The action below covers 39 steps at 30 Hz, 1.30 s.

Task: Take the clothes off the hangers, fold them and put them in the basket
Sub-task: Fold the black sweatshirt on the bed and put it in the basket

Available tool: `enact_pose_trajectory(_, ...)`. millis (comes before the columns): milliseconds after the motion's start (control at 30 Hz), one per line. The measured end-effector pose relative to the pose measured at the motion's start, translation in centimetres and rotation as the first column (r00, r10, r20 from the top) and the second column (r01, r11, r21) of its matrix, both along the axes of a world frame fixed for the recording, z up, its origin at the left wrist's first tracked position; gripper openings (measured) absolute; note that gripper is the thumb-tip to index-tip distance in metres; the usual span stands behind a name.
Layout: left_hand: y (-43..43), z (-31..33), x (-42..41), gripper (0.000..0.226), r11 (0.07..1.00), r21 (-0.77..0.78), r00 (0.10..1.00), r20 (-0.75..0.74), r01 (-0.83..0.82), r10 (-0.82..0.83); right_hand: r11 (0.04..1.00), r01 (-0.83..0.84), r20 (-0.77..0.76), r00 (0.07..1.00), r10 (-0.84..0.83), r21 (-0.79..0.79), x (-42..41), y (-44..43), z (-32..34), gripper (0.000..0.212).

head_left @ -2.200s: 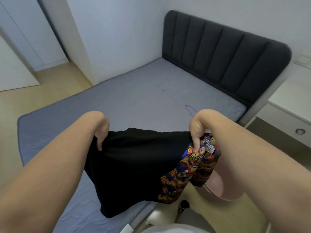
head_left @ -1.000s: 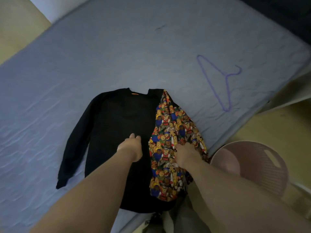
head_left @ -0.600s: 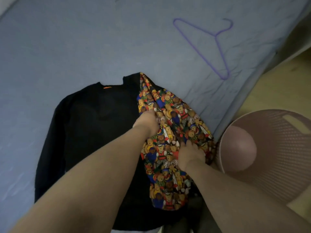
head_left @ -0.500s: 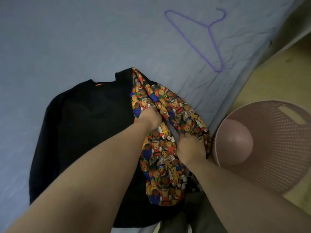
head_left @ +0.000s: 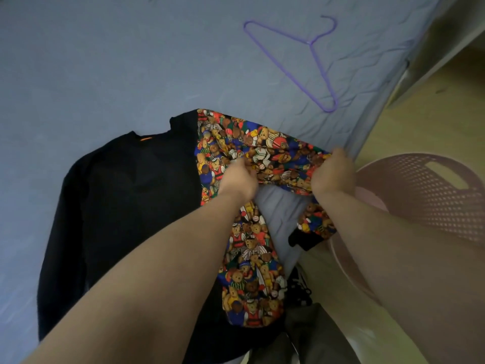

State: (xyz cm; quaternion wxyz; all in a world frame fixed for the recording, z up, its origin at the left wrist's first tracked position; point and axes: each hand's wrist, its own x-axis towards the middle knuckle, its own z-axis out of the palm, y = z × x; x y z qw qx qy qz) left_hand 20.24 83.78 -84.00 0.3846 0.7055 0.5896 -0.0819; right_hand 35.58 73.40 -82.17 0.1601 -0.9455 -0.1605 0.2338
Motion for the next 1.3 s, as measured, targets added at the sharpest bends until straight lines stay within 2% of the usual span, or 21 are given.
enact_pose_trajectory(100,2.9,0.4,-0.5,0.033,0.996,0.088,0.998,-0.053,0.027,-0.023,0.996,-0.062,0.047,0.997,0.066,-0.066,-0.2,-0.2,0.1,0.025)
enact_pose_trajectory(200,4.9,0.7,-0.5,0.049,0.983,0.078,0.970,-0.193,0.165,-0.147,0.995,-0.076,0.011,0.997,0.077,-0.063,-0.6,-0.1,0.5,0.030)
enact_pose_trajectory(300,5.9,1.3,0.2,0.069,0.965,0.074,0.932,-0.288,0.252,-0.221,0.994,-0.112,-0.037,0.993,0.112,0.006,-0.4,0.1,0.6,0.031)
enact_pose_trajectory(400,7.4,1.2,1.5,0.090,0.924,0.157,0.893,-0.357,0.348,-0.275,0.961,-0.274,-0.011,0.962,0.274,-0.045,1.2,0.5,0.2,0.060)
enact_pose_trajectory(467,8.6,0.6,2.8,0.093,0.867,0.179,0.845,-0.380,0.466,-0.376,0.915,-0.387,0.000,0.921,0.390,-0.116,2.8,0.4,0.0,0.065)
enact_pose_trajectory(567,10.6,-1.5,5.7,0.100,0.762,0.074,0.702,-0.455,0.643,-0.548,0.875,-0.458,0.006,0.886,0.464,-0.159,5.7,0.8,-0.4,0.062)
enact_pose_trajectory(633,11.2,-3.0,7.8,0.087,0.715,0.009,0.637,-0.461,0.700,-0.618,0.873,-0.458,0.023,0.884,0.468,-0.170,7.7,1.0,-0.6,0.059)
enact_pose_trajectory(667,11.3,-3.5,8.7,0.071,0.714,0.016,0.644,-0.446,0.700,-0.622,0.866,-0.470,0.037,0.875,0.483,-0.173,8.4,1.2,-0.6,0.058)
enact_pose_trajectory(733,11.4,-3.9,10.7,0.041,0.763,0.081,0.720,-0.407,0.642,-0.562,0.855,-0.486,0.086,0.858,0.506,-0.179,10.2,2.0,-0.4,0.057)
enact_pose_trajectory(800,11.6,-3.6,12.7,0.030,0.809,0.144,0.792,-0.360,0.570,-0.493,0.873,-0.450,0.142,0.867,0.478,-0.190,12.2,3.1,0.1,0.054)
enact_pose_trajectory(900,12.4,-3.6,14.9,0.025,0.838,0.199,0.843,-0.312,0.509,-0.438,0.880,-0.422,0.226,0.855,0.467,-0.221,14.4,4.5,0.7,0.048)
enact_pose_trajectory(967,12.9,-3.9,15.6,0.025,0.867,0.211,0.875,-0.297,0.451,-0.383,0.868,-0.440,0.271,0.828,0.492,-0.231,15.1,5.3,0.8,0.045)
enact_pose_trajectory(1067,12.8,-4.6,16.2,0.031,0.909,0.159,0.895,-0.305,0.385,-0.325,0.838,-0.483,0.236,0.809,0.538,-0.255,15.5,6.2,0.1,0.063)
enact_pose_trajectory(1133,12.2,-4.8,16.1,0.043,0.932,0.061,0.893,-0.311,0.359,-0.324,0.849,-0.459,0.162,0.846,0.508,-0.261,15.3,6.1,-0.9,0.068)
enact_pose_trajectory(1200,11.1,-4.8,15.5,0.061,0.933,0.002,0.897,-0.274,0.360,-0.345,0.871,-0.419,0.086,0.888,0.452,-0.257,14.8,5.5,-2.0,0.064)
enact_pose_trajectory(1233,10.4,-4.8,14.9,0.068,0.926,0.018,0.897,-0.258,0.376,-0.359,0.872,-0.419,0.059,0.893,0.446,-0.254,14.1,5.0,-2.5,0.062)
enact_pose_trajectory(1300,8.9,-4.7,13.6,0.075,0.894,0.174,0.897,-0.249,0.412,-0.365,0.872,-0.426,0.053,0.892,0.450,-0.242,12.8,4.2,-3.0,0.058)
